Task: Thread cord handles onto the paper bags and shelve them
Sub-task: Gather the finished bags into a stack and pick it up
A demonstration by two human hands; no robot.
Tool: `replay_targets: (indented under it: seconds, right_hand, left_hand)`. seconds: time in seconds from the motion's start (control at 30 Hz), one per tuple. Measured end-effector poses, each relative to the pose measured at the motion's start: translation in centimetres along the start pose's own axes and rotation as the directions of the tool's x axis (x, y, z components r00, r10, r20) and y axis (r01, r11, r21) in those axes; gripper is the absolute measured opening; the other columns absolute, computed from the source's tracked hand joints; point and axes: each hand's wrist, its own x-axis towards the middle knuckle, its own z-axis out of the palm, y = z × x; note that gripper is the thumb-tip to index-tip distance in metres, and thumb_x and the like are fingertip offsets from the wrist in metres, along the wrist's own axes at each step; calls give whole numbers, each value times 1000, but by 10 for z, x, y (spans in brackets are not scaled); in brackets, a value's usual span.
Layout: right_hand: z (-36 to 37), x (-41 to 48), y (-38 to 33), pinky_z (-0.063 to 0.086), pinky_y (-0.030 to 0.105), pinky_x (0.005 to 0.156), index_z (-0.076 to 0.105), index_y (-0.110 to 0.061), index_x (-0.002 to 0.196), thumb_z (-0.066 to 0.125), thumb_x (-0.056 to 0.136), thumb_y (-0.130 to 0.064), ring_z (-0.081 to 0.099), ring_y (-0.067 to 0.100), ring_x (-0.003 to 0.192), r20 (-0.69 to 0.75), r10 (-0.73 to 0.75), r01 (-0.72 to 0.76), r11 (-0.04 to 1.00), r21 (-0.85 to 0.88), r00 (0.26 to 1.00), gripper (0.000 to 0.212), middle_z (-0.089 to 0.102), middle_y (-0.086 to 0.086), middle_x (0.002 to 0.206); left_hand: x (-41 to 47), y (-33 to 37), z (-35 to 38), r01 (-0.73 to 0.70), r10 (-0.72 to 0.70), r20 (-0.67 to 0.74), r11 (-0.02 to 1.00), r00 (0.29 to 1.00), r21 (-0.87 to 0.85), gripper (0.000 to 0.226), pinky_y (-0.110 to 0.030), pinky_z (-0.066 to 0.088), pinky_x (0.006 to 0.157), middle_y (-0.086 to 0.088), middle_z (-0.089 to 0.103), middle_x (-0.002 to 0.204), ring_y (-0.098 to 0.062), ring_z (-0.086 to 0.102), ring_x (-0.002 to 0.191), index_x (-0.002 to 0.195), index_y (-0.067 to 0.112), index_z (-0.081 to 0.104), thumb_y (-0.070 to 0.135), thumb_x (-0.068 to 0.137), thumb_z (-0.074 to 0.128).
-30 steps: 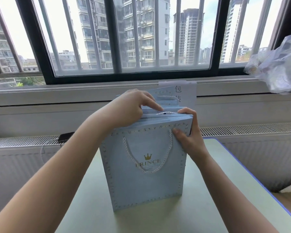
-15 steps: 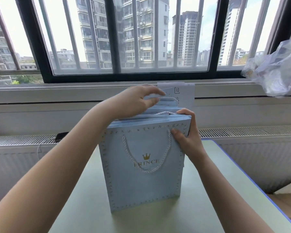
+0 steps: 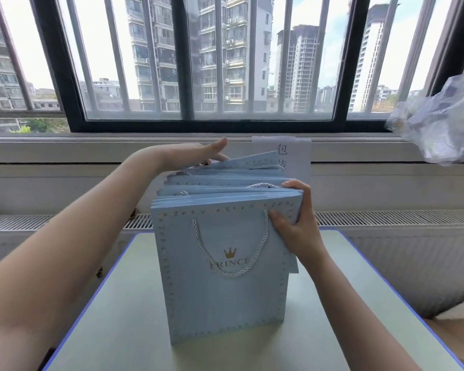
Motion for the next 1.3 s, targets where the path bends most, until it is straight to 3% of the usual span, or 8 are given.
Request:
replay_targets:
  seconds: [0.07, 0.17, 0.27, 0.53, 0.6, 0.7, 1.13, 1.3]
  right_hand:
    - [2, 0, 1, 51, 17, 67, 38, -40, 108, 63, 72, -36, 58, -4, 85, -10, -3, 3, 1000, 2, 1000, 44, 54, -31, 98]
    - [5, -2, 5, 50, 13, 66, 36, -31, 119, 63, 72, -40, 60, -5, 91, -41, 22, -22, 1000, -11, 999, 55, 54, -17, 113]
    - [11, -4, 11, 48, 11, 70, 23, -57, 128, 65, 66, -50, 58, -7, 99, -96, 123, -126, 992, -21, 988, 75, 50, -6, 124]
    - [-9, 3, 19, 49, 14, 81, -8, -52, 142, 81, 58, -39, 56, -8, 110, 140, 328, -320, 944, -80, 934, 123, 51, -24, 127]
    - [-10, 3, 19, 53, 22, 78, 22, -34, 146, 84, 56, -34, 63, 4, 105, 170, 362, -361, 932, -38, 916, 109, 63, -12, 119]
    - [-1, -2, 20, 53, 22, 65, 62, -18, 107, 89, 53, -26, 70, 15, 87, 72, 417, -422, 905, 58, 906, 61, 73, -2, 97]
    - [4, -6, 21, 55, 25, 70, 59, -19, 105, 77, 62, -17, 69, 13, 90, 127, 371, -388, 908, 157, 920, 47, 74, -6, 95]
    - [-1, -12, 24, 54, 24, 70, 58, -18, 107, 82, 50, -35, 69, 14, 90, 159, 361, -388, 899, 201, 919, 63, 74, -4, 96]
  left_hand:
    - [-9, -1, -3, -65, 68, 70, 997, 995, -39, 115, -43, 20, 111, 6, 33, 151, -16, 34, 133, 142, 45, 34, 103, 44, 16]
    - [-18, 9, -2, -126, 95, 193, 980, 976, 151, 112, -33, 16, 115, 15, 20, 155, -10, 23, 141, 148, 42, 17, 92, 52, 44]
    - [-20, 21, 5, -106, 29, 245, 946, 969, 307, 117, -36, 19, 117, 11, 17, 156, -12, 22, 141, 150, 40, 6, 81, 57, 64]
    - [-17, 8, 14, -185, 179, 45, 959, 983, 213, 95, -33, 39, 102, 10, 41, 137, -12, 45, 118, 147, 47, 13, 42, 75, 75]
    - [-18, 7, 14, -213, 214, 17, 953, 977, 216, 92, -35, 39, 103, 10, 42, 138, -11, 44, 118, 144, 52, 18, 44, 73, 76]
    - [-19, 6, 14, -198, 193, 46, 961, 980, 192, 90, -35, 40, 103, 10, 39, 141, -12, 43, 121, 142, 56, 18, 46, 73, 75]
    - [-31, -1, 19, -105, 111, 1, 938, 994, 332, 105, -41, 17, 117, 12, 18, 155, -19, 16, 142, 145, 53, 6, 67, 64, 71]
    - [-88, -29, 47, 49, 106, -338, 907, 935, 418, 115, -48, -6, 118, 4, -19, 158, -27, -16, 145, 140, 56, -16, 66, 64, 69]
